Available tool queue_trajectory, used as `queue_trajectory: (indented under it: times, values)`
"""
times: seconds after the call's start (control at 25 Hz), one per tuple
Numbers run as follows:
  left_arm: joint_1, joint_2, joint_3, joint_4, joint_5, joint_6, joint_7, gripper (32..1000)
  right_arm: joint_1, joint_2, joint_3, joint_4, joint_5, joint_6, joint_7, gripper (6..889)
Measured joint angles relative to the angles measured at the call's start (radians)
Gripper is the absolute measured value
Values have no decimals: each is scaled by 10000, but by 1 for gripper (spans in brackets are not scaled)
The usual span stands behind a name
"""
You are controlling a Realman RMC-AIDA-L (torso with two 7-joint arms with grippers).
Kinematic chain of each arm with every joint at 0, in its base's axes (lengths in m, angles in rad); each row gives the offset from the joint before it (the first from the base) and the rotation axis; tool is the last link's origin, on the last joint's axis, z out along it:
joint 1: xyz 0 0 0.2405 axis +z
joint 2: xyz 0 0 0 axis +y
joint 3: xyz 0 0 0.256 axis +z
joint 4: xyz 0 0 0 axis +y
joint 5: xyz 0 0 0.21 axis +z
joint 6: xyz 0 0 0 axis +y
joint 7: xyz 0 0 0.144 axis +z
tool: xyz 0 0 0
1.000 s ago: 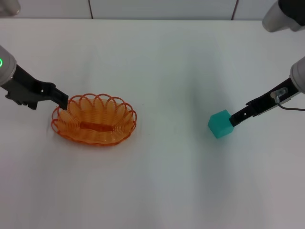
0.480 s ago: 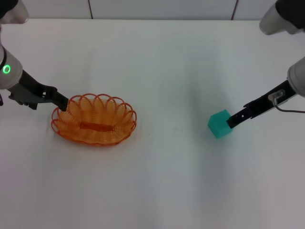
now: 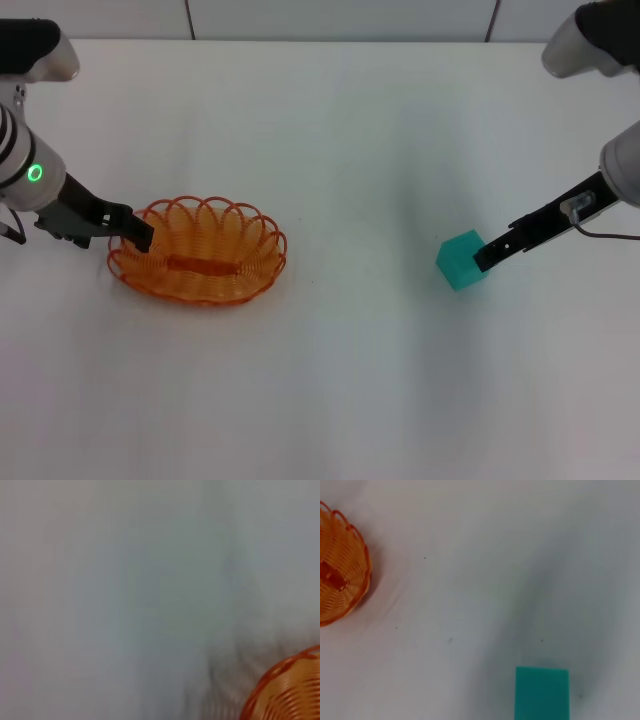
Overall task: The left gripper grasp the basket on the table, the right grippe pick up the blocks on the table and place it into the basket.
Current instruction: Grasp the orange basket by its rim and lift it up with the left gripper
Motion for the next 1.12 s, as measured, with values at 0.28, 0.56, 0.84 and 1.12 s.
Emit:
queue_trajectory:
  times: [0.28, 0.56, 0.84, 1.12]
  values:
    - [-103, -67, 0, -344, -1, 385, 107, 848, -1, 27, 0, -1, 14, -7, -64, 877]
    - [-249, -66, 0, -747, -8, 631, 169, 847, -1, 39, 0, -1, 39, -15, -72, 876]
    - [-251, -71, 0, -767, -6, 635, 173, 847, -1, 47, 1, -1, 45, -30, -82, 876]
    - [-251, -73, 1, -776, -91, 599, 195, 672, -17, 47, 0, -1, 113, -31, -82, 875]
